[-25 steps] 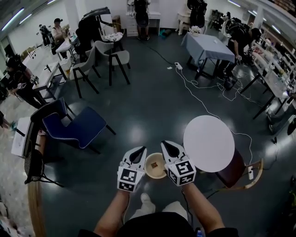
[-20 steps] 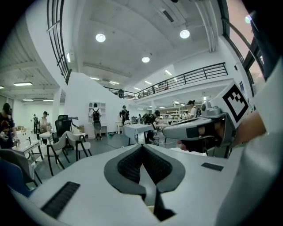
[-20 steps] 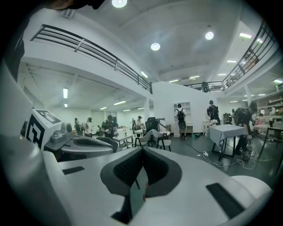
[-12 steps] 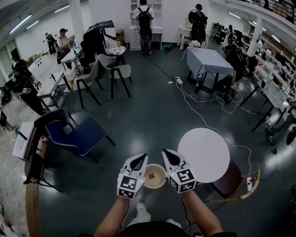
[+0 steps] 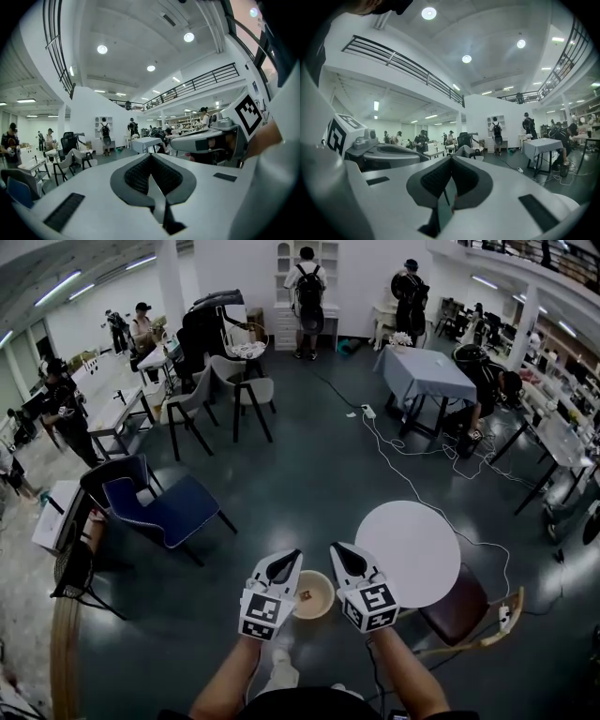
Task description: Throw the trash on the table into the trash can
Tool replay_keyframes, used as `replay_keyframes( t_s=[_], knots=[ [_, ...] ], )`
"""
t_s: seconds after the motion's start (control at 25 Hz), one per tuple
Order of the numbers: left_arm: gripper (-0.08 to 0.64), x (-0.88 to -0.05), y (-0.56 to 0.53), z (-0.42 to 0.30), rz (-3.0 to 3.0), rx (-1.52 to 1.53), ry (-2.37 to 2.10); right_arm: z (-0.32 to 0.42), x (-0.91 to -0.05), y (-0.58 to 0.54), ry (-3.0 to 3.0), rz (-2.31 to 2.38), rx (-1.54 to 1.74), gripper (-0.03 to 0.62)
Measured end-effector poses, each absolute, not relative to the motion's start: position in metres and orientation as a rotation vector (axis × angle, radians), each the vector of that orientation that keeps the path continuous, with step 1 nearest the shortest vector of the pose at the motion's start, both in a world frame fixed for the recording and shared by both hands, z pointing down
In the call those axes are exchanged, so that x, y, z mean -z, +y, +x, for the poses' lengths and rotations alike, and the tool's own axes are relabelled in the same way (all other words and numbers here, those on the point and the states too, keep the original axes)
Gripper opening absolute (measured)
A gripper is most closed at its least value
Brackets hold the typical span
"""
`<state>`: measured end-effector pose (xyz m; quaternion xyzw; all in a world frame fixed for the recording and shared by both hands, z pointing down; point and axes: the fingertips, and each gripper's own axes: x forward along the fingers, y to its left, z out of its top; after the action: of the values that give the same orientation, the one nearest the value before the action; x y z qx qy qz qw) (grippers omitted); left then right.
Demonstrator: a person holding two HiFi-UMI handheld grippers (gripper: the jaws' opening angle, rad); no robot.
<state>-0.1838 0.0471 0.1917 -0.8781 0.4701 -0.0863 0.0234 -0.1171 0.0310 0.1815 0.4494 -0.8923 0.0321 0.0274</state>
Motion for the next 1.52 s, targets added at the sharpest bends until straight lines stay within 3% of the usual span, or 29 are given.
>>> replay_keyframes(
  t_s=[1.04,1.52],
  knots=[
    [0.014,-0.176,0.237,-0.055,-2.623,0.243,1.553,0.006,-0.165,0.219,-2.852,1.275,-0.026,0.017],
    [0.014,-0.174,0.268,-0.051,-2.621,0.265,1.548,0.011,-0.165,0.250,-2.875,1.284,-0.042,0.017]
  ],
)
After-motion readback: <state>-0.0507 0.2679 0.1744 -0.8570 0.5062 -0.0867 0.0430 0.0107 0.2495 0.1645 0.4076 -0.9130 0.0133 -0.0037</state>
